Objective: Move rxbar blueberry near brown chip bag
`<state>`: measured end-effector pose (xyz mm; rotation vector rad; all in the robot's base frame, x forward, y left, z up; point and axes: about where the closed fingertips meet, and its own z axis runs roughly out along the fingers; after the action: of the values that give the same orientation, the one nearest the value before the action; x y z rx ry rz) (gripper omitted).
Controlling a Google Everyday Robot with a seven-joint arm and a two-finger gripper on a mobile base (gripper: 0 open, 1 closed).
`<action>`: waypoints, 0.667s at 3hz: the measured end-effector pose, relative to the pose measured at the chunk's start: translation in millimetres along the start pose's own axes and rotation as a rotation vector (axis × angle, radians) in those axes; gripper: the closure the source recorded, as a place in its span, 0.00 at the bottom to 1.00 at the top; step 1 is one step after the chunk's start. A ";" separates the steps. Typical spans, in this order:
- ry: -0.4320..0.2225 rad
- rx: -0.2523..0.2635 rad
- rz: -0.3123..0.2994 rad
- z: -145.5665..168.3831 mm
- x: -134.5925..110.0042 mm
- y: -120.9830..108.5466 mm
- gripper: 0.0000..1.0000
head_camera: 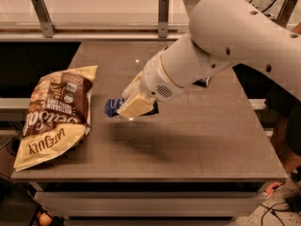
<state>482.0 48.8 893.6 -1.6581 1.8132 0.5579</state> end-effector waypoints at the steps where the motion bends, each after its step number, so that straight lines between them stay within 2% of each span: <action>1: 0.001 -0.001 -0.004 0.2 -1.5 1.3 0.36; 2: 0.002 -0.001 -0.007 0.4 -2.9 2.5 0.13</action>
Offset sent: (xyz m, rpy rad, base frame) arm -0.0011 0.0012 0.0007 -0.0012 -0.0017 0.0026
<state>479.6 51.4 895.1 -1.6656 1.8078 0.5548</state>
